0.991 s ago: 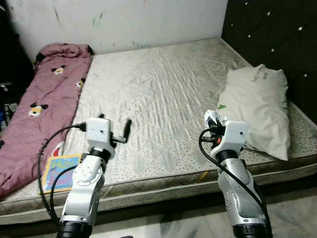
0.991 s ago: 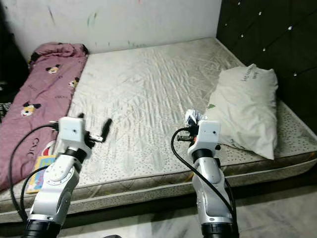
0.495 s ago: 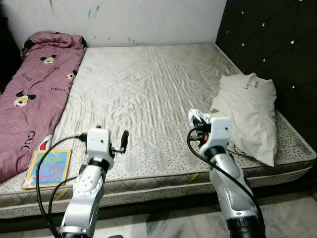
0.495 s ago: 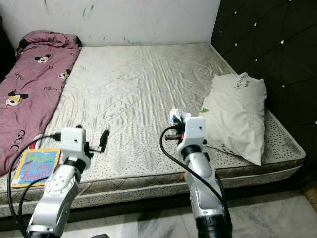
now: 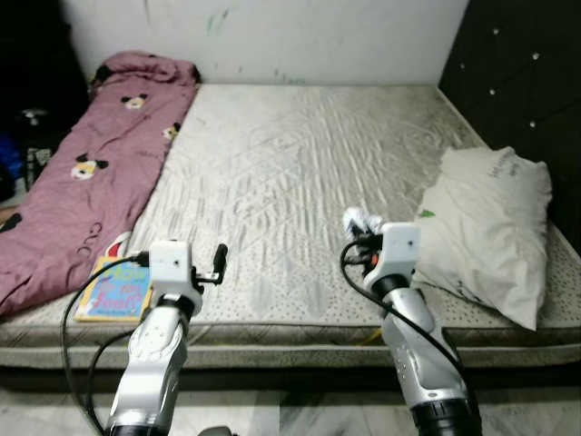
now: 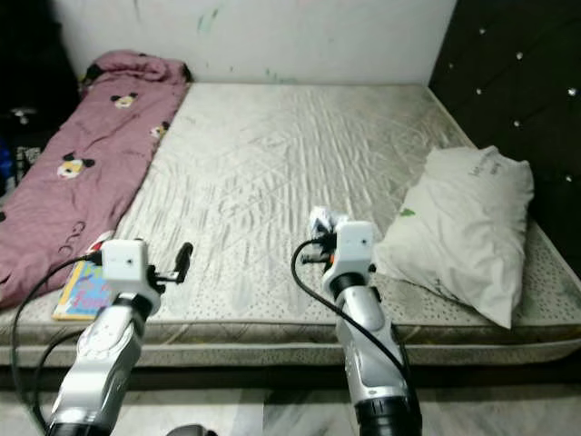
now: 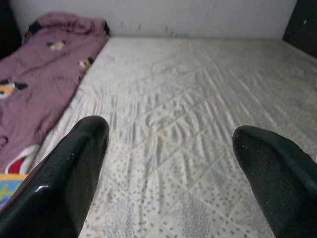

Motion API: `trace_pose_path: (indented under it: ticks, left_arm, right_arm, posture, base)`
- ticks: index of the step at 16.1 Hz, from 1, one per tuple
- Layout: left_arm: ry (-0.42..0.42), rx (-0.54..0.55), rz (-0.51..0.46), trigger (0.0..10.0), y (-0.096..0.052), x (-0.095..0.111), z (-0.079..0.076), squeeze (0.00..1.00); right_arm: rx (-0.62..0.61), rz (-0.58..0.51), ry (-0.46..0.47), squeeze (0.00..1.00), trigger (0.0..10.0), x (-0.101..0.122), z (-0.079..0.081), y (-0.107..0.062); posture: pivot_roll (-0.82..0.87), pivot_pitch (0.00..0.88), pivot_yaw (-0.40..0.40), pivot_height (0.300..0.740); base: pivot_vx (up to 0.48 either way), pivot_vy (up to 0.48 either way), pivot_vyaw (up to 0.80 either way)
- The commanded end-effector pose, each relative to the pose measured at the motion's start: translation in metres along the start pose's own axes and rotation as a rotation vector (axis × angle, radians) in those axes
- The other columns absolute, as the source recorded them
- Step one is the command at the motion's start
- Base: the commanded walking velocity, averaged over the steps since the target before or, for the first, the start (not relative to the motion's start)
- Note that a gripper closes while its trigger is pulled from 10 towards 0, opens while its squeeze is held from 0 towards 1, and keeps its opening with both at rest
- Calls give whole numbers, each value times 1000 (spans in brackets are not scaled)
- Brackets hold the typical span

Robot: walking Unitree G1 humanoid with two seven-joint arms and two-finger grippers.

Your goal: Clean up the room

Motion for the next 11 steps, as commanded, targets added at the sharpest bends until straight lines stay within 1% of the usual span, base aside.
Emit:
trace_pose_path:
  ticks: [1,2,3,4,5,6,7,8,9,11]
  left_arm:
    - [8,-5,-49,10000,7,13,0,0]
    - [20,-6,-77,10000,9,21,-2,0]
    - [57,-2,-106,10000,8,22,-6,0]
    - [56,-2,-95,10000,6,17,-4,0]
    - [26,17,-67,10000,3,12,-1,0]
    - [2,32,-77,10000,-1,16,0,0]
    - [3,33,-83,10000,0,18,1,0]
    - [5,39,-85,10000,2,18,4,0]
    - [8,39,-94,10000,5,21,5,0]
    - [2,25,-100,10000,9,24,-2,0]
  right_arm:
    - [-2,-45,-23,0,10000,15,-4,4]
    - [2,-69,-34,0,10000,24,-5,6]
    - [-9,-68,-35,0,10000,21,-12,5]
    - [-32,-47,-29,0,10000,14,-17,4]
    - [-75,-15,21,0,10000,8,-25,1]
    - [-55,-34,15,0,10000,10,-23,-4]
    - [-46,-27,8,0,10000,6,-20,-4]
    - [-48,-5,29,0,10000,0,-15,-4]
    - [-38,-13,35,0,10000,2,-9,-1]
    - [-24,-27,28,0,10000,6,-5,-1]
  posture:
    - [-6,0,3,740]
    - [-15,0,7,740]
    - [-19,0,7,740]
    - [-16,0,8,740]
    - [-4,0,13,740]
    - [23,0,19,740]
    - [33,0,19,740]
    - [41,0,19,740]
    - [42,0,19,740]
    - [30,0,22,740]
  base:
    - [0,0,0]
    - [0,0,0]
    - [0,0,0]
    - [0,0,0]
    - [0,0,0]
    - [0,0,0]
    - [0,0,0]
    - [0,262,0]
    - [0,364,0]
    - [0,480,0]
Point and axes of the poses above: a point about 5 cm out from each wrist's last joint towards the gripper, its own y axis pointing out of the wrist towards the gripper, its own x axis along the axis of the wrist's last joint, z = x × y, the point moved 5 cm from there along y, pointing out of the wrist towards the gripper, and after that the axes turned 9 degrees about -y, right-handed, at the moved point
